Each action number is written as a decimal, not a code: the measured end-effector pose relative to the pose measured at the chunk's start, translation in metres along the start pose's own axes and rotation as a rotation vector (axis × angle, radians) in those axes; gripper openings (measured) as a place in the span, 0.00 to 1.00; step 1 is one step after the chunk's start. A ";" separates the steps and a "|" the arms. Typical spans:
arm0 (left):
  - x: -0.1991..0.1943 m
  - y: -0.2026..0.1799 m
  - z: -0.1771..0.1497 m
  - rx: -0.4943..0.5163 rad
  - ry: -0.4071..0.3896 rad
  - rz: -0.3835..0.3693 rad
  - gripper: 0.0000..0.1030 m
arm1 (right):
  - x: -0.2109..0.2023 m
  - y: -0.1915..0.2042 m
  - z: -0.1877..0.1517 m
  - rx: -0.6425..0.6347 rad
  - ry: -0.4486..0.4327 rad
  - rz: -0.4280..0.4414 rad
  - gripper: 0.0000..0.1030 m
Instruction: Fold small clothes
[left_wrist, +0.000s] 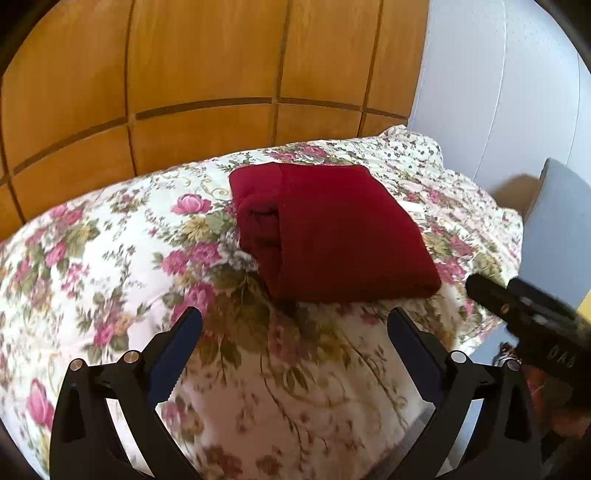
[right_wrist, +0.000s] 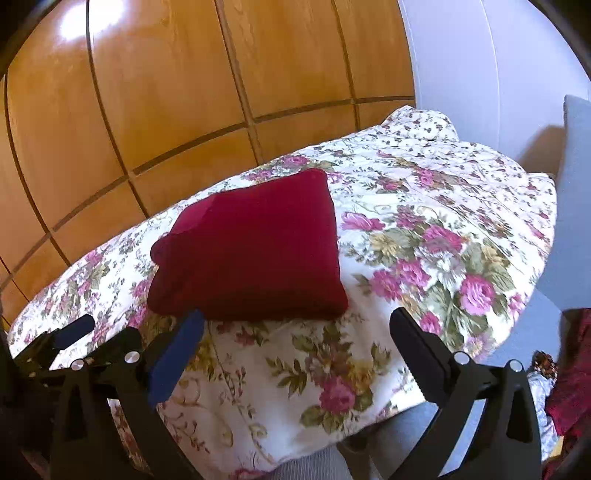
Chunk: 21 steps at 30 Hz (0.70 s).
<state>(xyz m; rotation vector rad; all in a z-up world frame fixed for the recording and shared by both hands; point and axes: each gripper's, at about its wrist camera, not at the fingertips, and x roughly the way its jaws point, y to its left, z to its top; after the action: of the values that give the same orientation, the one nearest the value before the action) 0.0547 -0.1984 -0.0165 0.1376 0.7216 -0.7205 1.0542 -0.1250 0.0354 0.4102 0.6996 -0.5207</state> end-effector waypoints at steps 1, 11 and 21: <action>-0.004 0.003 -0.001 -0.027 0.000 -0.001 0.96 | -0.001 0.000 -0.002 0.001 0.004 -0.011 0.98; -0.028 0.012 -0.007 -0.050 -0.050 0.236 0.96 | -0.005 0.005 -0.027 -0.029 0.050 -0.126 0.98; -0.028 0.013 -0.012 -0.076 -0.020 0.235 0.96 | -0.009 0.007 -0.025 -0.049 0.025 -0.135 0.98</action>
<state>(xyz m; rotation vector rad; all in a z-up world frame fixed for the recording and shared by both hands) 0.0416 -0.1690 -0.0084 0.1428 0.6995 -0.4693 1.0406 -0.1036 0.0256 0.3258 0.7659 -0.6254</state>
